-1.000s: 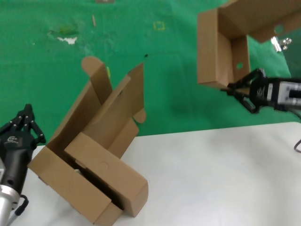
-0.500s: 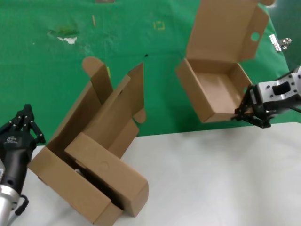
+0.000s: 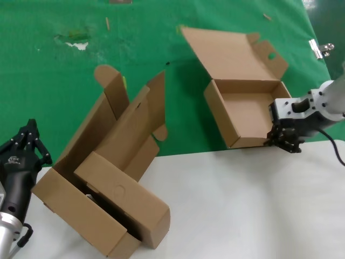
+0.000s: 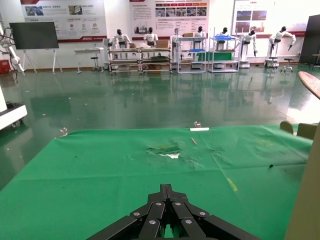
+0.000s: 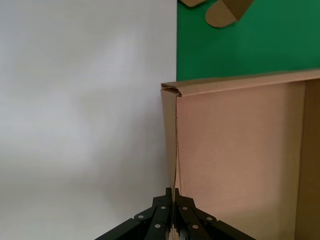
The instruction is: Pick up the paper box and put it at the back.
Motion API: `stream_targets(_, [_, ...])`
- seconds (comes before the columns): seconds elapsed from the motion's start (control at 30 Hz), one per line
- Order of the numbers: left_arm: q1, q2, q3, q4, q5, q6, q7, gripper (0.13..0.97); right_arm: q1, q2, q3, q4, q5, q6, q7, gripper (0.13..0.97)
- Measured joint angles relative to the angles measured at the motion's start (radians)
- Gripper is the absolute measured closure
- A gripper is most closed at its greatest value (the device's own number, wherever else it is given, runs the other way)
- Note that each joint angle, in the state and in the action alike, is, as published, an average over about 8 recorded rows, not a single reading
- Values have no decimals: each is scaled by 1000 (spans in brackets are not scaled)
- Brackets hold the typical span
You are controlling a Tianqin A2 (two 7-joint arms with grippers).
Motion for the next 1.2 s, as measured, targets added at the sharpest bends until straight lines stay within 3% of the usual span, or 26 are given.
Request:
stream_targets(0.6, [0, 0, 0, 0, 0, 0, 0, 957, 45, -136, 10, -177, -61, 56, -41, 949])
stream_targets(0.97, [0, 0, 0, 0, 0, 0, 0, 957, 71, -196, 21, -249, -56, 84, -88, 848])
stream_targets(1.2, [0, 0, 0, 0, 0, 0, 0, 957, 46, -177, 67, -201, 4, 89, -131, 748])
